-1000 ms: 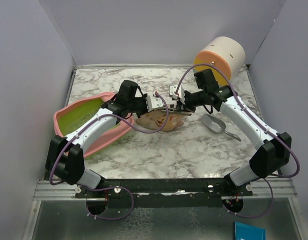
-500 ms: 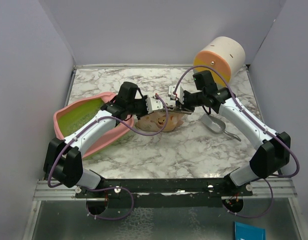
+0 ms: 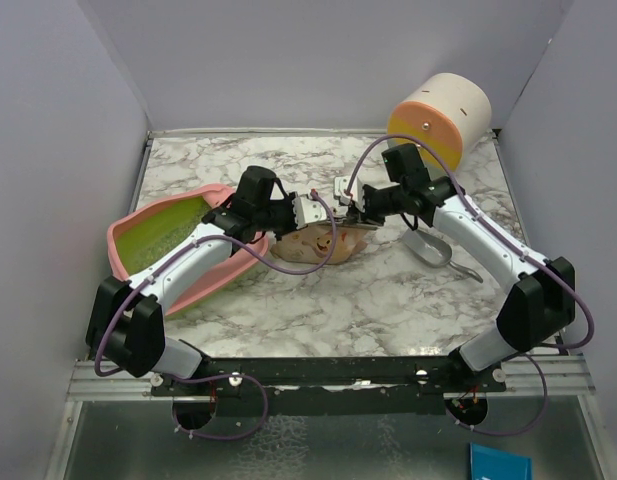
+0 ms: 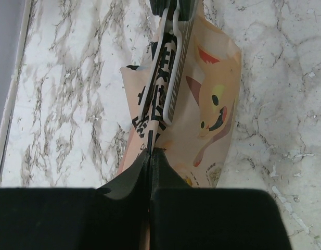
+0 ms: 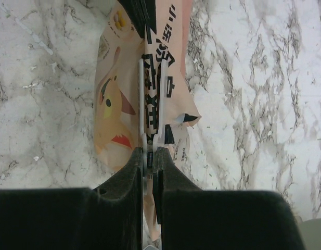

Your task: Fill the litter box with clean litter

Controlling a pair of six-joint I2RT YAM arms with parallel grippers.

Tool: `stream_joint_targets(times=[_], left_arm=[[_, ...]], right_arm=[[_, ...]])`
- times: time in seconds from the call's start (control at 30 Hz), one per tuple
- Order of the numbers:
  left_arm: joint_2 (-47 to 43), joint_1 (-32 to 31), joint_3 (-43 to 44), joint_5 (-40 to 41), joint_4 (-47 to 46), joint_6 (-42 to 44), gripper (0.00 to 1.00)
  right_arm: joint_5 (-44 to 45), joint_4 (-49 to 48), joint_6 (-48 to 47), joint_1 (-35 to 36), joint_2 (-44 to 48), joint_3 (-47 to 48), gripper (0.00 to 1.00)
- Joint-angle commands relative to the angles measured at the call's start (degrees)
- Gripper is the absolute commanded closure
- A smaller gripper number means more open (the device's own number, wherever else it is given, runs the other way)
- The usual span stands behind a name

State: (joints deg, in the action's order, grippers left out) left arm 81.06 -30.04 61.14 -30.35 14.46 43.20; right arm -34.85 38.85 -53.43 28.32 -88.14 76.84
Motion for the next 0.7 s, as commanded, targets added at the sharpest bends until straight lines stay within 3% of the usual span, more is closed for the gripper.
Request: stream_joint_targets(times=[0.0, 0.37, 0.53, 0.67], left_arm=[[-3.15, -1.12, 1.06, -3.0, -6.39, -0.14, 1.0], [-3.41, -1.16, 0.67, -3.95, -6.72, -0.33, 1.0], [-3.3, -1.24, 0.01, -2.35, -7.58, -1.28, 1.0], [-2.36, -1.25, 0.55, 2.03, -8.8, -5.78, 0.9]], right_arm=[[-3.0, -1.92, -2.18, 1.83, -3.2, -0.05, 0.99], [-1.22, -8.34, 0.46, 2.18, -4.25, -4.42, 0.97], [4.02, -9.05, 2.74, 2.18, -3.8, -3.97, 0.7], [5.42, -8.32, 5.19, 2.18, -2.4, -3.05, 0.61]])
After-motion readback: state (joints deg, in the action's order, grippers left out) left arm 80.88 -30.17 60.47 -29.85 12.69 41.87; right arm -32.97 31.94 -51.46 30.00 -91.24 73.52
